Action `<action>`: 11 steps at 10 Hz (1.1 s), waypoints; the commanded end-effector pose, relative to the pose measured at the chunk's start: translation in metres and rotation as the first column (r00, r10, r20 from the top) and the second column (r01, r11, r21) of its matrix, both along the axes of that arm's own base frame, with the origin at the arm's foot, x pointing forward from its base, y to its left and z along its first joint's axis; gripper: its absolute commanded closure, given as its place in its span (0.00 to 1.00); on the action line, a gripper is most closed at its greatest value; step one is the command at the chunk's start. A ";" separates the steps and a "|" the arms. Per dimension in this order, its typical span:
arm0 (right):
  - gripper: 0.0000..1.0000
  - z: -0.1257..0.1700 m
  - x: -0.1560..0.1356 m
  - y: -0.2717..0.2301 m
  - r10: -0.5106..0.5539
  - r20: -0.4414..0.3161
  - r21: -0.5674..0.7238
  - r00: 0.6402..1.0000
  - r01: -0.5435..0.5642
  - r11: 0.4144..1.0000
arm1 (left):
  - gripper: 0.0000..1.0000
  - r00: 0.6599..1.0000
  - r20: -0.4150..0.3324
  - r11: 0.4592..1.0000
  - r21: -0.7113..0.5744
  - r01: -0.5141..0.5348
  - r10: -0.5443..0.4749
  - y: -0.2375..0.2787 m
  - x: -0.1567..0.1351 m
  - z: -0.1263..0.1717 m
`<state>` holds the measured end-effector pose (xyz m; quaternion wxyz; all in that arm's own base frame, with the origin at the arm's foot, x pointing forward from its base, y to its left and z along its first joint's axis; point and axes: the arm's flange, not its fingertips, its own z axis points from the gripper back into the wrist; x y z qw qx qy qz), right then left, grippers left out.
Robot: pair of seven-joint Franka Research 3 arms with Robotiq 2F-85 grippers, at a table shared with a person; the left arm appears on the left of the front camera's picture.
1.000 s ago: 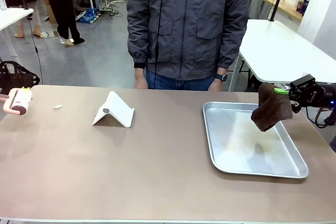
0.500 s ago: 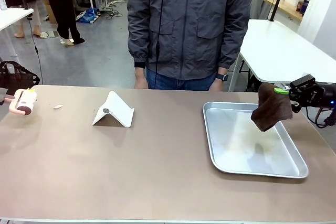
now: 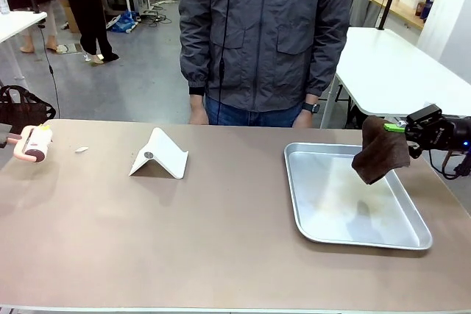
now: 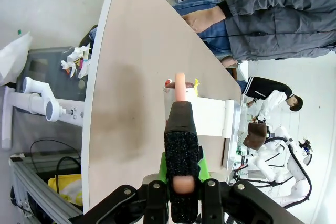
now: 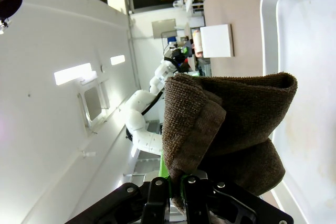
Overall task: Clean the surface of the table.
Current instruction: Clean the area not pointed to by the person.
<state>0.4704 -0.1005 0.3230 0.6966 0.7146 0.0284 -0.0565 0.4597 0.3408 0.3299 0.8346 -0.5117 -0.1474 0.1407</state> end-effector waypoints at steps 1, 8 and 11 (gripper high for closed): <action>0.92 0.006 0.002 -0.001 0.009 0.001 0.009 1.000 -0.009 1.000 | 0.78 1.000 -0.004 1.000 0.007 -0.013 0.013 -0.005 0.003 0.000; 0.92 0.006 0.002 -0.001 0.009 0.001 0.009 1.000 -0.009 1.000 | 0.78 0.999 -0.021 0.993 0.113 -0.029 0.031 -0.056 0.033 -0.009; 0.92 0.006 0.002 -0.001 0.009 0.001 0.009 1.000 -0.009 1.000 | 0.78 0.999 -0.035 0.992 0.129 -0.016 0.021 -0.066 0.038 -0.019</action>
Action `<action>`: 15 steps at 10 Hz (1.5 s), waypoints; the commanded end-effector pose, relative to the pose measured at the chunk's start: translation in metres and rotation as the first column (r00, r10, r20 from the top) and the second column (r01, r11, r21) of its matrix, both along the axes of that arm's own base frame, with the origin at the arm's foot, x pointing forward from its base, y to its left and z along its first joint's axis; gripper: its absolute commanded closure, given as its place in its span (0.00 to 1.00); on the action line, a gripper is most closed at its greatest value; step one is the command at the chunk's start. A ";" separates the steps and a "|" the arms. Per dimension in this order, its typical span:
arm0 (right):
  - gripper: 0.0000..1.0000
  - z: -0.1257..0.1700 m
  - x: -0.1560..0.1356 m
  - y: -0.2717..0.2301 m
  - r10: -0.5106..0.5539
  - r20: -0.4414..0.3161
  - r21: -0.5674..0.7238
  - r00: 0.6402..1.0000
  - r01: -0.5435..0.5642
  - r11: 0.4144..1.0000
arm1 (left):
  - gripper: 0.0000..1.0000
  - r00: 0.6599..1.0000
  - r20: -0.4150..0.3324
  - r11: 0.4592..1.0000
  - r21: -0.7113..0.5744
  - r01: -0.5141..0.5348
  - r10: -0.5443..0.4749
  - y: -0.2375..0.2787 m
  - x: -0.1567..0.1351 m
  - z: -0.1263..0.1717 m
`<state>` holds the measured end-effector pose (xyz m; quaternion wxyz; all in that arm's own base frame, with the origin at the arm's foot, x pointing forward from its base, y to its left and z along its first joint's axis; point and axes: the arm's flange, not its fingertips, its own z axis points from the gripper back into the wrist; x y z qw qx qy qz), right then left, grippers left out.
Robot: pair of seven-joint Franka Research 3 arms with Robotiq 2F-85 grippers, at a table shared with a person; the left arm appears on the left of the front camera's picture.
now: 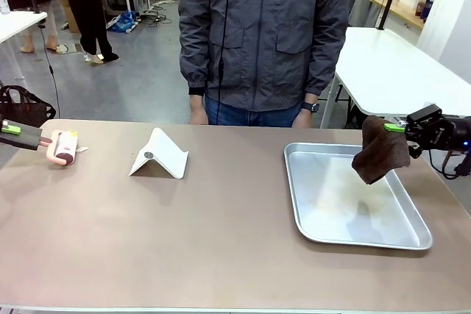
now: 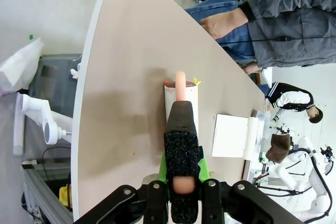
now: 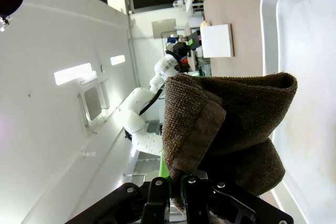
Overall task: Clean the surface of the table.
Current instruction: Clean the area not pointed to by the person.
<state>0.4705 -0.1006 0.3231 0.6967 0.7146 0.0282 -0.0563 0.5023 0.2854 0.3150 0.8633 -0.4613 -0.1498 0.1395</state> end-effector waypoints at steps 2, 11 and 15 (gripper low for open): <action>0.92 0.006 0.002 -0.001 0.009 0.001 0.009 1.000 -0.009 1.000 | 0.78 0.998 -0.061 0.999 0.034 -0.008 0.010 -0.021 0.006 -0.012; 0.92 0.006 0.002 -0.001 0.009 0.001 0.009 1.000 -0.009 1.000 | 0.78 0.989 0.149 0.964 -0.262 0.053 -0.014 -0.048 0.006 0.025; 0.92 0.006 0.002 -0.001 0.009 0.001 0.009 1.000 -0.009 1.000 | 0.78 0.964 0.218 0.917 -0.331 0.222 -0.154 0.000 -0.079 0.062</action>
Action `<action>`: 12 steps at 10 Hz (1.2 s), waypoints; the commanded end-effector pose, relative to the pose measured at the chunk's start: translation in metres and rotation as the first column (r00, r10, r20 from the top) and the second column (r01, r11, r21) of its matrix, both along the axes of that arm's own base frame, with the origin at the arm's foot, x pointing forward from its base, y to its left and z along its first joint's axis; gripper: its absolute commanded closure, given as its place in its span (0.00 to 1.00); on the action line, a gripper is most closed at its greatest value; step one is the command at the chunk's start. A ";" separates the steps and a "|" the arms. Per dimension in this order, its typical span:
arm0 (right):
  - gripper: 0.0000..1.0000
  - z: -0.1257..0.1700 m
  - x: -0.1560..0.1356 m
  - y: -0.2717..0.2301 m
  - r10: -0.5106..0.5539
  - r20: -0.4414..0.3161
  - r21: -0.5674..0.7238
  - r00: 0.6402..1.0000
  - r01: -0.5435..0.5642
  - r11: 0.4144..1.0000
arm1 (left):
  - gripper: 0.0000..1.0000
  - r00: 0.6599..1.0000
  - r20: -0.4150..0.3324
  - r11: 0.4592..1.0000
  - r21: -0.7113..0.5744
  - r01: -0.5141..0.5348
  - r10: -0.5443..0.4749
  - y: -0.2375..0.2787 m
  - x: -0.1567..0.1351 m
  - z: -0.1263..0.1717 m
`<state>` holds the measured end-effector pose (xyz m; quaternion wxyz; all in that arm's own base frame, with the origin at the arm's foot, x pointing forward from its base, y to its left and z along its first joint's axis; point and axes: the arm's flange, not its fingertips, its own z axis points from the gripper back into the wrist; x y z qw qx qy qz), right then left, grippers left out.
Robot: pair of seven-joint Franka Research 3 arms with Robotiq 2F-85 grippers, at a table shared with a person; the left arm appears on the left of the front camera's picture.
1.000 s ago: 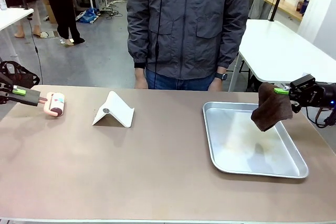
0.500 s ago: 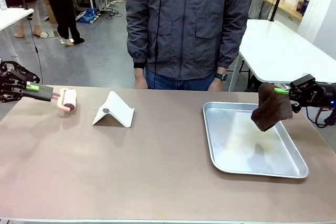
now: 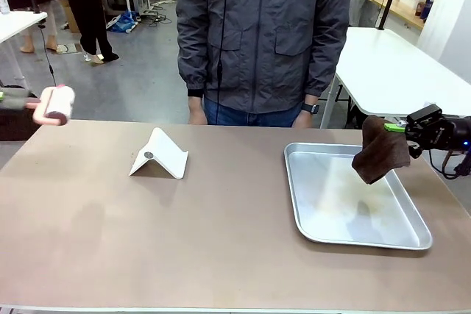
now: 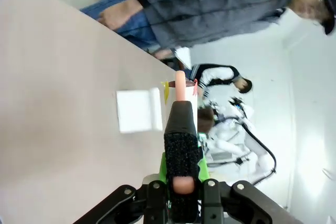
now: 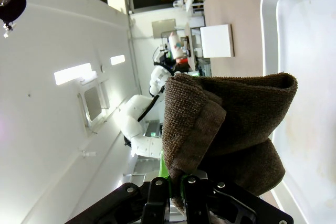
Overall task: Clean the surface of the table.
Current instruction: Clean the area not pointed to by the person.
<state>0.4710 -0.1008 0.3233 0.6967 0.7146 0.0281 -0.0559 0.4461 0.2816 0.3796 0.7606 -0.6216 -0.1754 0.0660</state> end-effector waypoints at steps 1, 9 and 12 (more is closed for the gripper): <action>0.92 0.006 0.002 -0.001 0.009 0.000 0.009 1.000 -0.009 1.000 | 0.78 0.996 0.027 0.996 0.008 0.088 -0.089 0.016 -0.050 -0.003; 0.92 0.006 0.002 -0.001 0.009 0.000 0.009 1.000 -0.009 1.000 | 0.78 0.991 0.036 0.992 -0.003 0.126 -0.125 0.052 -0.131 -0.030; 0.92 0.006 0.002 -0.001 0.009 0.000 0.009 1.000 -0.009 1.000 | 0.78 0.991 0.036 0.992 -0.003 0.126 -0.125 0.052 -0.131 -0.030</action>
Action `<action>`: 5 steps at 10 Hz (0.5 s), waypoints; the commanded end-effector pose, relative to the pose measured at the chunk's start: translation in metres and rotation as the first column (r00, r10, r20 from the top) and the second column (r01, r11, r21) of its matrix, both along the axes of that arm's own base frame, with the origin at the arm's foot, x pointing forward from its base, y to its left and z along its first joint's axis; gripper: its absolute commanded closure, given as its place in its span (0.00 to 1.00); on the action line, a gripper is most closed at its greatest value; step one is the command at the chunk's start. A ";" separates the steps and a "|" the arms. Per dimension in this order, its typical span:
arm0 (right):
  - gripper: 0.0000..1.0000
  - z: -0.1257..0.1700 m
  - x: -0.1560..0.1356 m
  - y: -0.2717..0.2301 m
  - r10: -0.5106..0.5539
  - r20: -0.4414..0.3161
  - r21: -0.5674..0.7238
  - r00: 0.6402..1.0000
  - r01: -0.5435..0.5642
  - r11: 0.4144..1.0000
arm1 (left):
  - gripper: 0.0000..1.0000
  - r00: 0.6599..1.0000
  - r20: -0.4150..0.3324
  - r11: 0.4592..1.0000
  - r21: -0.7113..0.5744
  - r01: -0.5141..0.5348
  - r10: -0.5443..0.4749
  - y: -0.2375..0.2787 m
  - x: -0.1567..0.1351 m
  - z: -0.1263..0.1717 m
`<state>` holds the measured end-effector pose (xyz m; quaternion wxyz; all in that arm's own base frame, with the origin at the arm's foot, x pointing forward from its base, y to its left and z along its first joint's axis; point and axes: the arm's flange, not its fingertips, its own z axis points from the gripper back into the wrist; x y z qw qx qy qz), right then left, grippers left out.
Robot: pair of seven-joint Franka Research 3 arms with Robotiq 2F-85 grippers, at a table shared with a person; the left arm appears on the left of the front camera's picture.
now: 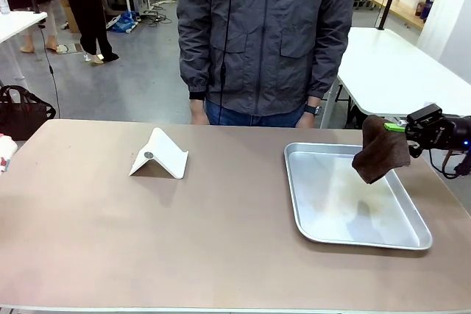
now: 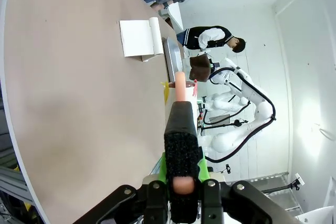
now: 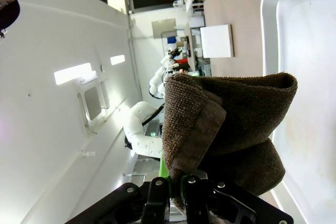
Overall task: Clean the surface of the table.
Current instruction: Clean the area not pointed to by the person, then return the Lint Roller and towel to their original positions.
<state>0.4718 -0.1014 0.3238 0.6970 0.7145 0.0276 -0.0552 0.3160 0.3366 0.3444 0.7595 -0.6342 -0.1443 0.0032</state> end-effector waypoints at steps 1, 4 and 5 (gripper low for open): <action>0.92 0.006 0.001 0.000 0.009 -0.002 0.009 1.000 -0.009 1.000 | 0.78 1.000 0.003 1.000 -0.003 -0.013 0.013 -0.003 -0.001 0.005; 0.92 0.006 0.001 0.000 0.009 -0.002 0.009 1.000 -0.009 1.000 | 0.78 1.000 0.003 1.000 -0.003 -0.013 0.013 -0.003 -0.001 0.005; 0.92 0.006 0.001 0.000 0.009 -0.002 0.009 1.000 -0.009 1.000 | 0.78 1.000 0.003 1.000 -0.003 -0.013 0.013 -0.003 -0.001 0.005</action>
